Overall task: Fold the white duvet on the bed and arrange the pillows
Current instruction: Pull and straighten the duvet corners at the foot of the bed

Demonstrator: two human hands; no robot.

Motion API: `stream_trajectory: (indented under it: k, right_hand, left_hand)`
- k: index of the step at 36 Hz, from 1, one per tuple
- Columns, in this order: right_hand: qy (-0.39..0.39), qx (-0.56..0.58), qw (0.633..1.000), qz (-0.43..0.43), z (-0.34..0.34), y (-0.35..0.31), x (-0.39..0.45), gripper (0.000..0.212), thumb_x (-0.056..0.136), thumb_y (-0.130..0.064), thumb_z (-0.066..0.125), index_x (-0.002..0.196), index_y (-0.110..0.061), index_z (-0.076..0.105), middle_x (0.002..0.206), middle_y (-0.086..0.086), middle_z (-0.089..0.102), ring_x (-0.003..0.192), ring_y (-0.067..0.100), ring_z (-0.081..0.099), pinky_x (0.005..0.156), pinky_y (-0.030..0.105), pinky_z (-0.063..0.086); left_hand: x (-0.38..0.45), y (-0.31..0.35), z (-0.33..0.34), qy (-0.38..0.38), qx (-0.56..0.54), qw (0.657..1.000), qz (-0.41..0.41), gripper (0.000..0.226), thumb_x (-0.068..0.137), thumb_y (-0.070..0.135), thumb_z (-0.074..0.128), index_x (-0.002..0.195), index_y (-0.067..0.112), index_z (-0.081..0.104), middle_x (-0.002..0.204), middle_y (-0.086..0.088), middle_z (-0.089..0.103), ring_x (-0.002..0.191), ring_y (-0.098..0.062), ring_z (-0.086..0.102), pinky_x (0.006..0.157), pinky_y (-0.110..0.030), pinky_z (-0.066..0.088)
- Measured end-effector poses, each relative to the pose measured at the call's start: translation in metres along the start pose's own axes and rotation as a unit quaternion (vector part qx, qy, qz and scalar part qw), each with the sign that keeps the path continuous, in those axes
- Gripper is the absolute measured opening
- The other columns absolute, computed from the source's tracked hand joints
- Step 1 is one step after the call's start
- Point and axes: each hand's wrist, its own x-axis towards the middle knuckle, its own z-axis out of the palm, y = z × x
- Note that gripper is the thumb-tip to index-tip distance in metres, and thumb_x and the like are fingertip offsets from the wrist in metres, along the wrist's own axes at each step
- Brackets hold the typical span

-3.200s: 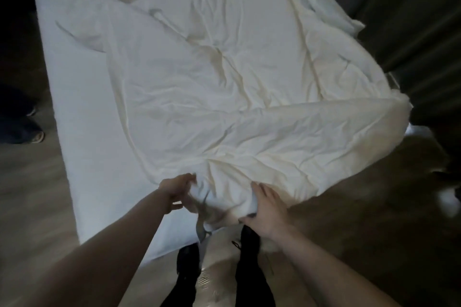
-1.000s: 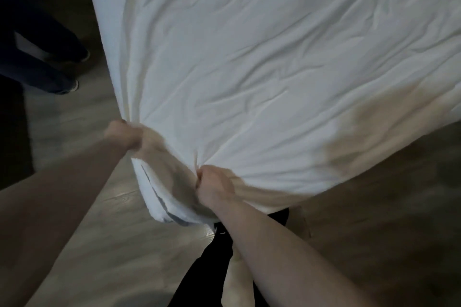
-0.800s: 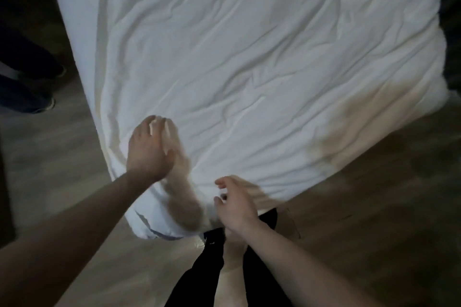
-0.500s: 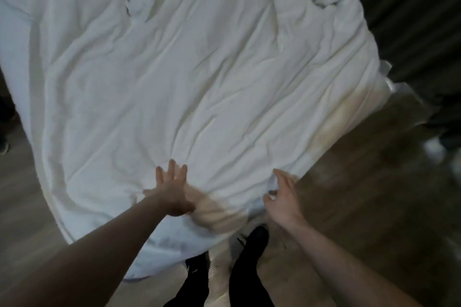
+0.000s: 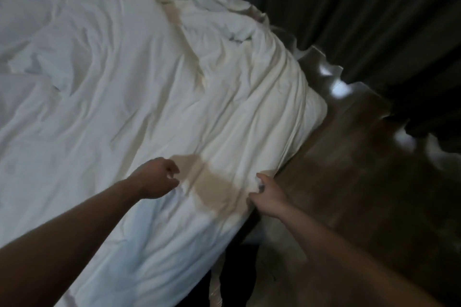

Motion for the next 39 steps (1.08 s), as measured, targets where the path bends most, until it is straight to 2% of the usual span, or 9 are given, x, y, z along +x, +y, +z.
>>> stream_trajectory:
  k: [4,8,12,17,21,26,30,34,39]
  right_hand:
    - [0.086,0.053,0.995,0.016,-0.057,-0.004,0.023,0.071,0.085,-0.025,0.068,0.149,-0.017,0.039,0.147,0.009,0.048,0.130,0.023,0.050,0.108,0.029,0.039]
    - [0.136,0.092,0.986,0.036,-0.107,-0.010,0.041,0.055,0.086,-0.016,0.072,0.135,-0.016,0.048,0.129,0.006,0.059,0.113,0.024,0.058,0.090,0.022,0.042]
    - [0.172,0.096,0.979,0.058,-0.143,-0.009,0.063,0.073,0.086,-0.022,0.074,0.148,-0.009,0.038,0.145,0.012,0.050,0.132,0.026,0.048,0.105,0.028,0.036]
    - [0.165,0.085,0.981,0.064,-0.176,-0.027,0.119,0.075,0.090,-0.024,0.069,0.152,-0.013,0.029,0.151,0.013,0.041,0.135,0.028,0.043,0.100,0.026,0.036]
    - [0.194,0.085,0.974,0.082,-0.193,-0.042,0.172,0.083,0.087,-0.035,0.071,0.153,-0.012,0.026,0.152,0.020,0.037,0.137,0.034,0.040,0.109,0.033,0.033]
    - [0.235,0.101,0.958,0.129,-0.210,-0.040,0.227,0.086,0.090,-0.043,0.064,0.153,-0.002,0.022,0.156,0.020,0.031,0.142,0.036,0.032,0.115,0.037,0.028]
    - [0.217,0.137,0.952,0.167,-0.218,-0.018,0.262,0.087,0.092,-0.050,0.059,0.153,-0.002,0.021,0.158,0.019,0.028,0.143,0.036,0.031,0.116,0.040,0.028]
    - [0.192,0.208,0.941,0.186,-0.228,0.007,0.281,0.096,0.081,-0.064,0.062,0.154,-0.012,0.025,0.157,0.014,0.032,0.140,0.035,0.037,0.114,0.046,0.035]
    - [0.185,0.186,0.944,0.201,-0.254,0.031,0.283,0.083,0.089,-0.055,0.061,0.153,-0.013,0.030,0.155,0.014,0.036,0.140,0.036,0.038,0.116,0.041,0.031]
  left_hand:
    - [0.035,0.050,-0.031,0.044,-0.025,0.998,0.039,0.049,0.081,0.033,0.068,0.129,0.025,0.059,0.130,0.001,0.051,0.117,-0.019,0.055,0.095,-0.028,0.043]
    - [0.078,0.083,-0.059,0.080,-0.037,0.994,0.066,0.061,0.082,0.037,0.068,0.138,0.023,0.050,0.146,-0.001,0.039,0.127,-0.022,0.047,0.102,-0.034,0.044]
    - [0.128,0.096,-0.083,0.102,-0.040,0.993,0.051,0.067,0.082,0.040,0.068,0.142,0.020,0.046,0.152,-0.006,0.030,0.131,-0.028,0.042,0.103,-0.042,0.044]
    - [0.181,0.084,-0.113,0.205,-0.093,0.974,-0.035,0.084,0.071,0.045,0.078,0.142,0.018,0.042,0.153,-0.005,0.026,0.131,-0.034,0.040,0.103,-0.047,0.041]
    - [0.217,0.071,-0.139,0.278,-0.072,0.956,-0.064,0.084,0.068,0.050,0.081,0.137,0.016,0.046,0.147,-0.008,0.033,0.127,-0.035,0.042,0.101,-0.048,0.041]
    - [0.261,0.100,-0.144,0.155,-0.120,0.980,-0.014,0.097,0.063,0.075,0.072,0.141,0.023,0.045,0.140,-0.006,0.051,0.125,-0.028,0.051,0.103,-0.040,0.044]
    - [0.291,0.148,-0.133,0.027,-0.193,0.981,0.015,0.118,0.060,0.059,0.086,0.153,0.021,0.023,0.144,-0.011,0.049,0.129,-0.032,0.050,0.104,-0.035,0.043]
    - [0.291,0.188,-0.120,-0.007,-0.153,0.973,0.173,0.083,0.064,0.046,0.061,0.141,0.016,0.048,0.136,-0.008,0.058,0.125,-0.027,0.054,0.100,-0.031,0.043]
    - [0.282,0.170,-0.110,0.017,-0.276,0.928,0.251,0.055,0.071,0.031,0.066,0.124,0.016,0.066,0.123,0.001,0.066,0.117,-0.013,0.060,0.103,-0.032,0.045]
